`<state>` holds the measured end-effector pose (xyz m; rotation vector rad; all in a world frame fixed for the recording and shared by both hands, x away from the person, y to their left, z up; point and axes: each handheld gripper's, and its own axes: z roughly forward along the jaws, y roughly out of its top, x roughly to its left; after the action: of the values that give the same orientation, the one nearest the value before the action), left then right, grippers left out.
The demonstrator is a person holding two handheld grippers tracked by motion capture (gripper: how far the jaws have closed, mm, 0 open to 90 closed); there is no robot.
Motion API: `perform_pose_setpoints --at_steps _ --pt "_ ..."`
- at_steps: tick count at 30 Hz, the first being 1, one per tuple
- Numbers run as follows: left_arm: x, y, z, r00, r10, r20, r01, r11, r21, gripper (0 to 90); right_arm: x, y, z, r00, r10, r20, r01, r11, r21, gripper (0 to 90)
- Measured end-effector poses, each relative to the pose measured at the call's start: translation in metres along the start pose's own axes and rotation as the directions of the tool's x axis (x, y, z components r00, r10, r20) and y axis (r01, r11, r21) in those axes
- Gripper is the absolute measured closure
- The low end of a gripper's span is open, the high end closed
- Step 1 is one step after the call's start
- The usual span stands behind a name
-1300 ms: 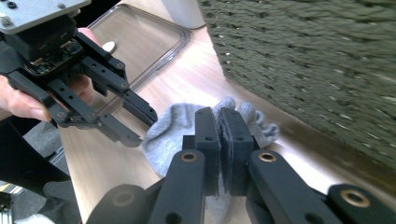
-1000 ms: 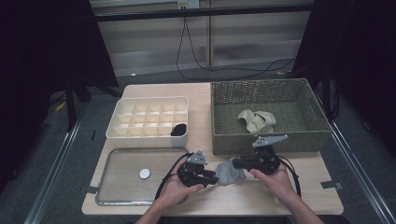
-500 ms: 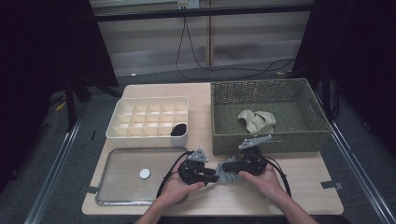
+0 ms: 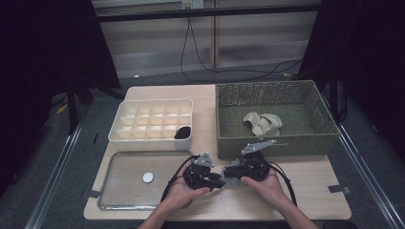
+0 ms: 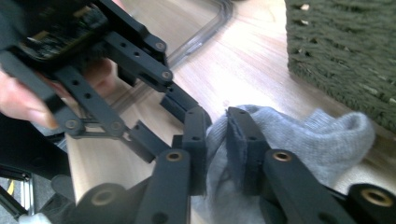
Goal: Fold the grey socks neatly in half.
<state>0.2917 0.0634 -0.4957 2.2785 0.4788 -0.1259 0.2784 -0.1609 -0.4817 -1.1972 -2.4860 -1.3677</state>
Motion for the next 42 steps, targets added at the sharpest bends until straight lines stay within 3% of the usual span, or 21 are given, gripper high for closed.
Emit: perform_pose_setpoints --at_steps 4,8,10,15,18,22,26,29,36,39,42 --pt "-0.001 -0.001 -0.002 1.0 -0.004 0.0 0.004 0.9997 -0.023 63.2 0.01 0.001 -0.014 0.9995 -0.03 -0.003 0.03 0.998 -0.049 77.1" --pt "-0.001 0.0 -0.004 0.9999 0.01 -0.008 -0.01 1.0 -0.001 64.5 0.006 -0.005 -0.02 0.9997 -0.021 0.009 0.021 0.999 -0.029 76.4" --pt "-0.002 -0.001 -0.003 1.0 0.008 0.001 -0.008 0.9996 -0.027 67.2 0.003 -0.01 -0.023 0.9999 -0.005 0.013 0.006 1.0 -0.027 75.4" --pt "0.0 -0.002 -0.003 1.0 0.002 0.008 -0.002 0.9998 -0.019 69.7 0.003 -0.014 -0.031 0.9996 0.001 0.027 0.0 1.0 -0.031 69.3" --pt "-0.001 -0.001 -0.003 0.9999 0.006 0.008 -0.006 0.9999 -0.008 71.6 0.001 -0.015 -0.028 0.9994 -0.002 0.035 0.003 1.0 -0.009 68.0" --pt "-0.002 -0.002 0.0 0.9997 0.007 0.022 -0.007 1.0 -0.006 74.5 -0.002 -0.017 -0.016 0.9999 0.0 0.011 0.0 0.999 0.047 67.3" --pt "-0.001 -0.001 -0.001 0.9997 0.013 0.02 -0.014 0.9997 0.022 75.2 -0.004 -0.016 -0.012 1.0 -0.006 0.006 0.006 0.998 0.066 78.2" --pt "-0.001 -0.002 0.0 0.9996 0.017 0.022 -0.017 0.9996 0.023 75.8 -0.004 -0.016 -0.008 0.9997 0.013 -0.019 -0.011 0.998 0.066 86.1" --pt "-0.004 -0.001 0.0 0.9995 0.01 0.029 -0.011 0.9997 0.022 75.7 0.0 -0.009 -0.008 0.9985 0.024 -0.05 -0.022 0.999 0.038 88.2" --pt "-0.003 -0.002 0.0 0.9994 0.013 0.032 -0.013 0.9997 0.02 75.7 0.0 -0.009 -0.005 0.9988 0.017 -0.046 -0.015 0.999 0.05 88.2" --pt "-0.002 -0.002 -0.001 0.9994 0.012 0.033 -0.013 0.9998 0.017 74.3 -0.001 -0.016 0.004 0.9999 -0.012 -0.008 0.012 0.995 0.101 88.4"
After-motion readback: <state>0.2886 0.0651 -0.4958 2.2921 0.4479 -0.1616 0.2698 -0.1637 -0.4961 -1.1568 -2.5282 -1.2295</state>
